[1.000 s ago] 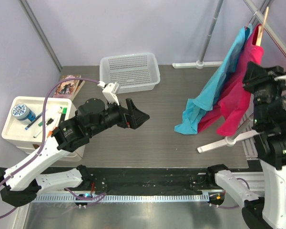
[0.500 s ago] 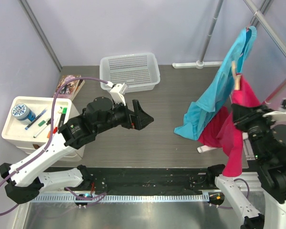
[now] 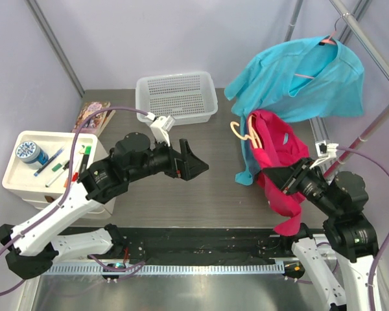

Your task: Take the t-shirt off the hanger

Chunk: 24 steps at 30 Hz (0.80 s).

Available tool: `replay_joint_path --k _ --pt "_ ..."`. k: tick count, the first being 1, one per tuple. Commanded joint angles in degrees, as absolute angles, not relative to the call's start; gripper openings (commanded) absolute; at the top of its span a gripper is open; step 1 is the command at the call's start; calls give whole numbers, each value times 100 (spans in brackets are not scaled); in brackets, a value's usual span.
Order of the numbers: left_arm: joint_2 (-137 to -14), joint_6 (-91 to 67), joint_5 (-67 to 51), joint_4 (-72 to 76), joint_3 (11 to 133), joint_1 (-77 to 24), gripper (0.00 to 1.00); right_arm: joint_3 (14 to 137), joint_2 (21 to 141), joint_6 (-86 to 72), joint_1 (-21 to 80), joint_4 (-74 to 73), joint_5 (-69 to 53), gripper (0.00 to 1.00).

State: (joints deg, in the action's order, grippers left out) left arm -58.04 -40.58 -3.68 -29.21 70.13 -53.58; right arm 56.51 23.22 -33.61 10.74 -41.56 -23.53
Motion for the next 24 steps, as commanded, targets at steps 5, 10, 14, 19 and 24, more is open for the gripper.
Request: replay_joint_path --k 5,10,14,19,24 --pt "-5090 -3911 -704 -2039 6697 -5326 91 5572 2952 -4699 1090 -2173 -3867 1" --pt "-4834 -3911 -291 -1986 6750 -5326 91 6099 3436 -5492 1090 -1626 -4122 1" --pt "-4711 -3876 -168 -2021 6803 -5326 91 6669 3498 -5555 1090 -1818 -4253 1" --pt "-4649 -3876 -132 -2021 6706 -5335 92 7295 3270 -4688 1090 -3483 -3878 1" --pt "-4676 -3929 -237 -1925 6548 -5335 92 7515 2629 -3631 1081 -5333 -2271 1"
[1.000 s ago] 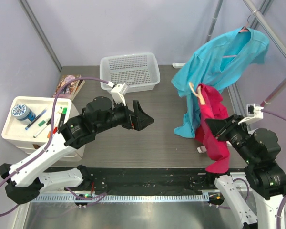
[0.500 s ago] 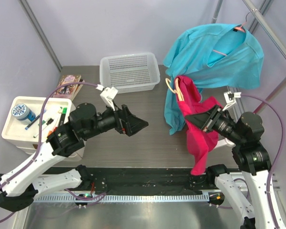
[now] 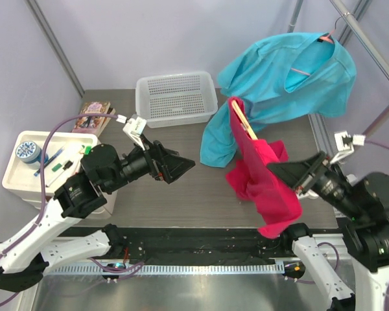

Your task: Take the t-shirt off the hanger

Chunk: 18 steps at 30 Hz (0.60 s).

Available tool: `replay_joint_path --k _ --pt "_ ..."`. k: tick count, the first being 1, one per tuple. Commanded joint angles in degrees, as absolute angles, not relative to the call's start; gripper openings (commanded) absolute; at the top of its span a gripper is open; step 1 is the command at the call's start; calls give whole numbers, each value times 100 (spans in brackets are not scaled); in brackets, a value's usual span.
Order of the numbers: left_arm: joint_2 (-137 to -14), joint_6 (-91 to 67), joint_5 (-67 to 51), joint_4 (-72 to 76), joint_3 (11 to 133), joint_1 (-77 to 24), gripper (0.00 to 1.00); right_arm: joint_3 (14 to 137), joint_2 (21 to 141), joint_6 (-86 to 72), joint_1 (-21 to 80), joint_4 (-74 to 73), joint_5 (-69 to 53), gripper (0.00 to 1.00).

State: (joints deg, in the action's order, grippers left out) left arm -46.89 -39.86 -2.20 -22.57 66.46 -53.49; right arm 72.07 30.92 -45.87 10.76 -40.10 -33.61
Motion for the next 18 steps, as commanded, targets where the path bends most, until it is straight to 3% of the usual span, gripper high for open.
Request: replay_joint_path --k 1,7,18 --pt "-4702 -3929 -255 -1916 6539 -5335 92 7506 2515 -3560 1090 -5509 -2207 1" --pt "-4799 -3929 -482 -1776 6521 -5335 92 7032 1916 -3884 1090 -4827 -3188 1" --pt "-4745 -4236 -580 -1135 6328 -5326 91 5803 2706 -5342 1090 -2199 -3902 1"
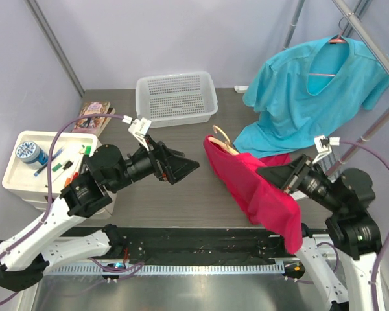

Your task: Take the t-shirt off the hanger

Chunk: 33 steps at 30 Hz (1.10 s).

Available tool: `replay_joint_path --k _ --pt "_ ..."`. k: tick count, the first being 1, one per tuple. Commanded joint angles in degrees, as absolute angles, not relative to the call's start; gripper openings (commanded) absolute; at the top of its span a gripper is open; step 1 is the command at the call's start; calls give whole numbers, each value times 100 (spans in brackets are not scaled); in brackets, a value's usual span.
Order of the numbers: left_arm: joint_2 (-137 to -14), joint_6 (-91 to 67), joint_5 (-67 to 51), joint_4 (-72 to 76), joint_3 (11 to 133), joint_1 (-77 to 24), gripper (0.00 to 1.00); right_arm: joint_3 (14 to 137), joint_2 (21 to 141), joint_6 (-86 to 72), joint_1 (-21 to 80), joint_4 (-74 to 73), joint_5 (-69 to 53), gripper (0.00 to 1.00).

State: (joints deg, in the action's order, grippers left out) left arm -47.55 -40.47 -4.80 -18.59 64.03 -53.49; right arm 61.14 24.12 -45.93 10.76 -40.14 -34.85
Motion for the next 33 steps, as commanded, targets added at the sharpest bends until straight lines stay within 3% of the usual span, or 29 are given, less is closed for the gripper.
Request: replay_joint_path --k 1,14,19,33 --pt "-4807 -4297 -606 -1029 6337 -5326 90 5722 2759 -5431 1090 -1841 -3946 1" --pt "-6126 -4526 -360 -545 7418 -5335 72 5194 3094 -5968 1090 -914 -4140 1" --pt "-6249 -4518 263 -458 7576 -5326 65 5159 3120 -5977 1090 -861 -4245 1" --pt "-6908 -4605 369 -18 7805 -5326 59 4966 3155 -6056 1099 -607 -4394 1"
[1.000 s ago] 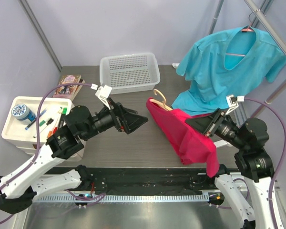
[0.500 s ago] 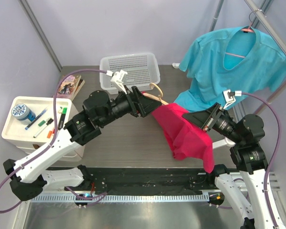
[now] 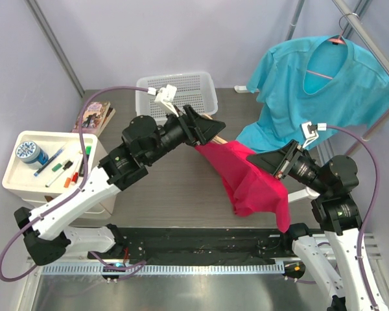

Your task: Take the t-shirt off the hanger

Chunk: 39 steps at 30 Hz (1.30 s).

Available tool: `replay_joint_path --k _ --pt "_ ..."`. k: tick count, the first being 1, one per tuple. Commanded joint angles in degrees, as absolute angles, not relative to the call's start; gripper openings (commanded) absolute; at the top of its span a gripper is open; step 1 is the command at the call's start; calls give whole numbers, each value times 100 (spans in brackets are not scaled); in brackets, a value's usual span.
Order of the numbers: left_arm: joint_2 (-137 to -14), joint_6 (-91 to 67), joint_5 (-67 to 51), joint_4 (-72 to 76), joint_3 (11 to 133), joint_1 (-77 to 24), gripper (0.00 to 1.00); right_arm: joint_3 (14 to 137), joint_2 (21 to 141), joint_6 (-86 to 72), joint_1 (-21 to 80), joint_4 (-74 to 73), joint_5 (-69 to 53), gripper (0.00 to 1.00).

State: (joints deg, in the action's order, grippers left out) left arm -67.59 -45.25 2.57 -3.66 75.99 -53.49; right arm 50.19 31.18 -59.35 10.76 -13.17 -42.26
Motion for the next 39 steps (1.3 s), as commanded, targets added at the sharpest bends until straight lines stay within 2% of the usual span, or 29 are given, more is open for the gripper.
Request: replay_joint_path --k 1,3,6,7,9,11,12,14,17,18,21,25,29,31,39 --pt "-6943 -4623 369 -26 7805 -5335 58 4940 3164 -6064 1099 -589 -4395 1" --pt "-6987 -4658 387 175 7796 -5326 56 4887 3181 -6029 1107 -571 -4412 1" --pt "-7075 -4702 361 342 7805 -5326 46 4764 3278 -5907 1116 -667 -4500 1" --pt "-7119 -4693 343 351 7822 -5326 38 4729 3296 -5837 1125 -711 -4491 1" --pt "-7145 -4632 343 325 7866 -5326 30 4720 3322 -5635 1125 -861 -4456 1" --pt "-7119 -4518 430 98 7919 -5335 7 4755 3348 -5416 1125 -1053 -4403 1" --pt "-7067 -4413 579 -156 8023 -5326 0 4790 3383 -5249 1125 -1237 -4351 1" --pt "-6927 -4290 895 -456 8051 -5335 0 4869 3524 -4942 1125 -1527 -4289 7" --pt "-6698 -4079 1570 -990 8112 -5326 0 5071 3892 -4581 1177 -1992 -4167 35" --pt "-6636 -3965 1730 -1132 8147 -5326 0 5158 4007 -4240 1230 -2195 -4088 48" --pt "-6390 -3850 2363 -1643 8191 -5335 0 5501 4429 -3615 1676 -2697 -3544 64" --pt "-6065 -3499 2917 -1881 8104 -5326 0 5923 4939 -3200 2582 -3076 -2594 69" --pt "-5828 -3121 2883 -1898 8068 -5335 0 5968 5019 -3015 3540 -2875 -1637 71" --pt "-5714 -3015 2760 -1960 8051 -5326 0 5985 5010 -2910 3769 -2822 -1188 72" --pt "-5476 -3076 2523 -2074 7981 -5335 0 6433 5335 -2585 3937 -2874 -669 72"
